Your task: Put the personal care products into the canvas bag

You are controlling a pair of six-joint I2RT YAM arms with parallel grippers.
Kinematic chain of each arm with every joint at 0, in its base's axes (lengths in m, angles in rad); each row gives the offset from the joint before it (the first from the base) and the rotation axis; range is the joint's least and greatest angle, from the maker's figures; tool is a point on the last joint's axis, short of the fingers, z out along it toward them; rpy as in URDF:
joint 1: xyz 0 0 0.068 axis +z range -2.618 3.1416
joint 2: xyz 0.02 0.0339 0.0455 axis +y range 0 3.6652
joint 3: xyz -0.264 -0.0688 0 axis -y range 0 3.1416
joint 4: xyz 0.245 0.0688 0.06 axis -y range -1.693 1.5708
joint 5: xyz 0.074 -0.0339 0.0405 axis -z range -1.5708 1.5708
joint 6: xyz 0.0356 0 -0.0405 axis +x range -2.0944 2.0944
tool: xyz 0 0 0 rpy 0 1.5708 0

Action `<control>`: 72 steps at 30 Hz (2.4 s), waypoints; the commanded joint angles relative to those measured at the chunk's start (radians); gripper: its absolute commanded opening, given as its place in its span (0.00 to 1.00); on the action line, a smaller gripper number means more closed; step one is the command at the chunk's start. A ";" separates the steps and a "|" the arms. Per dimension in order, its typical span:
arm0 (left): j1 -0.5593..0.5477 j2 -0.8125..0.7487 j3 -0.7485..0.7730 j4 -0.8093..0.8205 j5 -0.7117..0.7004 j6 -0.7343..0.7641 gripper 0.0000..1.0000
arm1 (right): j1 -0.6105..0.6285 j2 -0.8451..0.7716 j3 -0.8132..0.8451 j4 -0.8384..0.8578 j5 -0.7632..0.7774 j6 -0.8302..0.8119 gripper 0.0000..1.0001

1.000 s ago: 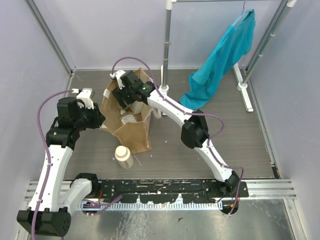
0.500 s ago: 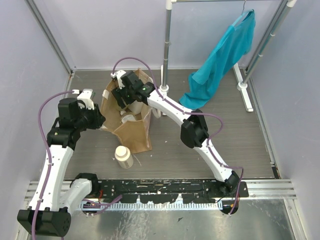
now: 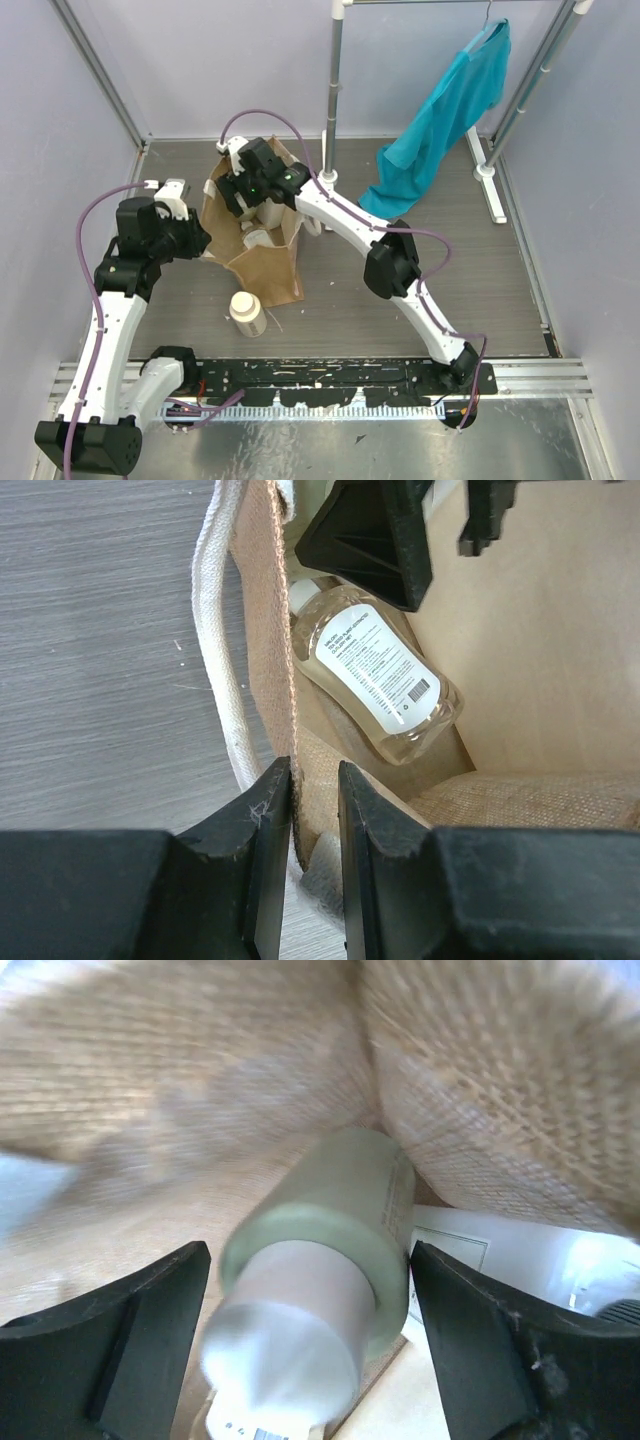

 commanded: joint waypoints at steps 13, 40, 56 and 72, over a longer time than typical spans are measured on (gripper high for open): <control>0.000 -0.012 -0.021 0.022 0.023 -0.004 0.31 | 0.040 -0.243 0.026 0.039 0.047 -0.048 0.94; 0.000 0.012 0.034 0.029 -0.049 -0.024 0.30 | 0.079 -0.506 -0.164 -0.182 0.203 -0.193 0.94; 0.001 0.047 0.059 0.060 -0.116 -0.077 0.21 | 0.063 -0.486 -0.408 0.063 0.187 -0.121 0.93; 0.001 0.045 0.038 0.057 -0.112 -0.060 0.23 | -0.015 -0.219 -0.135 0.028 0.347 -0.161 0.99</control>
